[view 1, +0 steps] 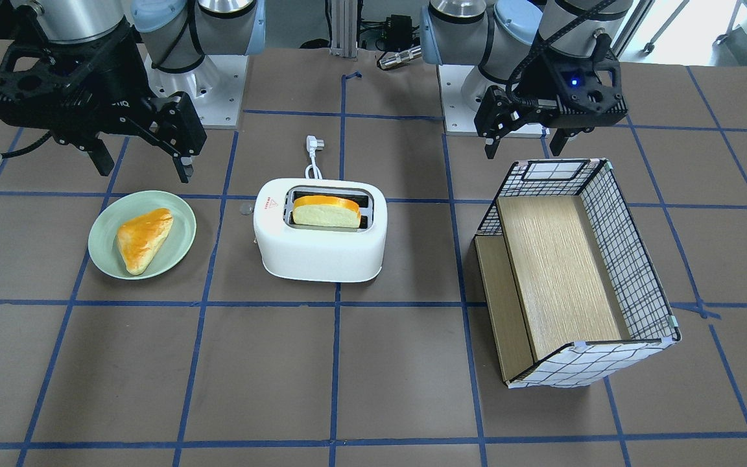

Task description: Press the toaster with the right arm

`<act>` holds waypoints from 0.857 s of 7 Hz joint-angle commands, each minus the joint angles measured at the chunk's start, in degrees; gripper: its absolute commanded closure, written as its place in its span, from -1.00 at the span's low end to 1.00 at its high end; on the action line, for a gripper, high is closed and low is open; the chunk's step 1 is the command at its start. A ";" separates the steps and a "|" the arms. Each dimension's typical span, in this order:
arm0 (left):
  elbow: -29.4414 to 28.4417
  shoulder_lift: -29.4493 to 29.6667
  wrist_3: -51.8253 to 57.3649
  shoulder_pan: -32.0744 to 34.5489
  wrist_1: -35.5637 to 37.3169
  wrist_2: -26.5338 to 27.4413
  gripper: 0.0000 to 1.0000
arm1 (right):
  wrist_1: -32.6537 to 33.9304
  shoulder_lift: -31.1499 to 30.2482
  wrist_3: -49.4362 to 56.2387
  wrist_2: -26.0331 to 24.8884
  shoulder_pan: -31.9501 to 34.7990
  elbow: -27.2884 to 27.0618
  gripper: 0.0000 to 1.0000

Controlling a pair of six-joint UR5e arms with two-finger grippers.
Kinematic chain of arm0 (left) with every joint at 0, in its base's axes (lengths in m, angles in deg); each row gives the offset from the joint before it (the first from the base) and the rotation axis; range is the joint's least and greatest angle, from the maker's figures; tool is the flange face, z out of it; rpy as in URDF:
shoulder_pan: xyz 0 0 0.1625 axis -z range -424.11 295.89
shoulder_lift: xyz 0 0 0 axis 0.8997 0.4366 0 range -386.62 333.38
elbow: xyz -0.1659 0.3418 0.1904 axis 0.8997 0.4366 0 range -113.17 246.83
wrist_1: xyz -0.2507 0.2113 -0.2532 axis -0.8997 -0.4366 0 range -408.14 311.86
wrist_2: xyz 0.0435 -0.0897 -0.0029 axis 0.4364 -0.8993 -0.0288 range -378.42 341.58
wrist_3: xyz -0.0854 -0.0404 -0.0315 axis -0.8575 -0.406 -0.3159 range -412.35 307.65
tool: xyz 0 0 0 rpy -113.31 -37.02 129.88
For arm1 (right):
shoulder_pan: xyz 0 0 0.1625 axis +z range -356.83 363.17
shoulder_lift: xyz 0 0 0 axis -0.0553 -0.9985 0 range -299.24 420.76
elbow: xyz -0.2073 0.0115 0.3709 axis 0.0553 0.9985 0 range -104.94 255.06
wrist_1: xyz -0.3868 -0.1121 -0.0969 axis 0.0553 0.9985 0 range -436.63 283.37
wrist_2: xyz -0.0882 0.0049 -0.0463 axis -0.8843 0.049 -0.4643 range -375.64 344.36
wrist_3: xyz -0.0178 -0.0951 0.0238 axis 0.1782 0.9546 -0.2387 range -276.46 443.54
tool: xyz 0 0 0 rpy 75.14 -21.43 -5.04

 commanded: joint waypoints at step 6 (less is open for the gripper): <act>0.00 0.00 0.00 0.00 0.00 0.00 -1.00 | -0.87 0.27 -0.44 0.14 -0.54 -0.35 -0.47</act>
